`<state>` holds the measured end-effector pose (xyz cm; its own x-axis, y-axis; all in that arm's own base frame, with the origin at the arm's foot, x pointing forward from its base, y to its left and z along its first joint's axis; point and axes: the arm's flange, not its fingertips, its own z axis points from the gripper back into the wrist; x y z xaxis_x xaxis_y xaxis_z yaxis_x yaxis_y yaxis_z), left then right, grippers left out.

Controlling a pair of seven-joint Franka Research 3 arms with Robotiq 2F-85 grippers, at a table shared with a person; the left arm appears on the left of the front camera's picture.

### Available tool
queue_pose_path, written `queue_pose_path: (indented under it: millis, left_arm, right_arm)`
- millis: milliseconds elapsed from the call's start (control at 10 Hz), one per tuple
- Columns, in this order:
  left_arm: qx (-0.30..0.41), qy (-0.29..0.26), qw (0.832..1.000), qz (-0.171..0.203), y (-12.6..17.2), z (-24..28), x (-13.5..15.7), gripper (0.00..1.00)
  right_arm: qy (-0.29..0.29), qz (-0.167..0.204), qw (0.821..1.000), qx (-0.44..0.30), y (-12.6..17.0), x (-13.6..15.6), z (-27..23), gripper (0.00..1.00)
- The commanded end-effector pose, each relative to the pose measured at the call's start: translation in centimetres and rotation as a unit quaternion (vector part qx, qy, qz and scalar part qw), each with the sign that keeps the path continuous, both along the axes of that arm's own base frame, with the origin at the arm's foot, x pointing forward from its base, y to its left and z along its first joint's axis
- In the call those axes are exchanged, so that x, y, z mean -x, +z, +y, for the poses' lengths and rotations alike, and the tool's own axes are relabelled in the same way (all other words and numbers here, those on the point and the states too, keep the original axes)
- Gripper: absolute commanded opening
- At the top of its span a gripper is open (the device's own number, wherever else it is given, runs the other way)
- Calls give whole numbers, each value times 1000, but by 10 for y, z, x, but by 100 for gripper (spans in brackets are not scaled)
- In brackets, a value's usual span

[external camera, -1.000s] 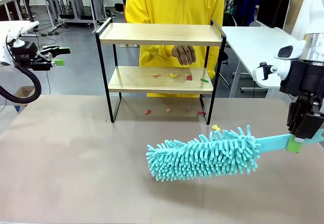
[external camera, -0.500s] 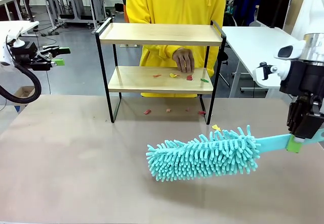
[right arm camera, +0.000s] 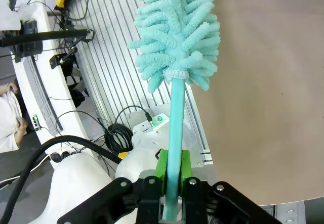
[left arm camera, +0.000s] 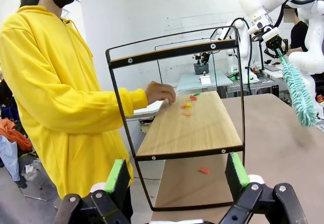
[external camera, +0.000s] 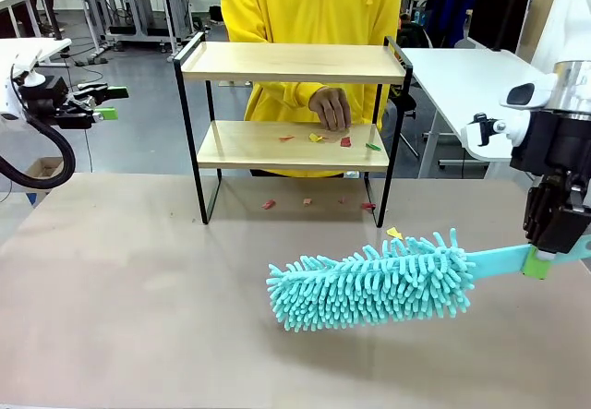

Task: Clean the shelf.
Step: Clean the specific section of the Shelf indicated by the human with the Duster.

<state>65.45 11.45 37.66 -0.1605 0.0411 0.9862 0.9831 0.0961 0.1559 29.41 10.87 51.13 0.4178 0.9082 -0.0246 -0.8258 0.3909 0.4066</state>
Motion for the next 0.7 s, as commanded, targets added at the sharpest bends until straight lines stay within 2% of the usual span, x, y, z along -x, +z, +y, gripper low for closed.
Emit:
queue_pose_path:
  millis: [0, 600]
  left_arm:
    - [-1, -1, 1000, -2, 4, 0, 2, 100]
    - [-1, -1, 1000, -2, 4, 0, 2, 100]
  right_arm:
    - [-11, -3, 1000, -6, 2, 0, 5, 13]
    - [0, 0, 1000, 0, 0, 0, 0, 13]
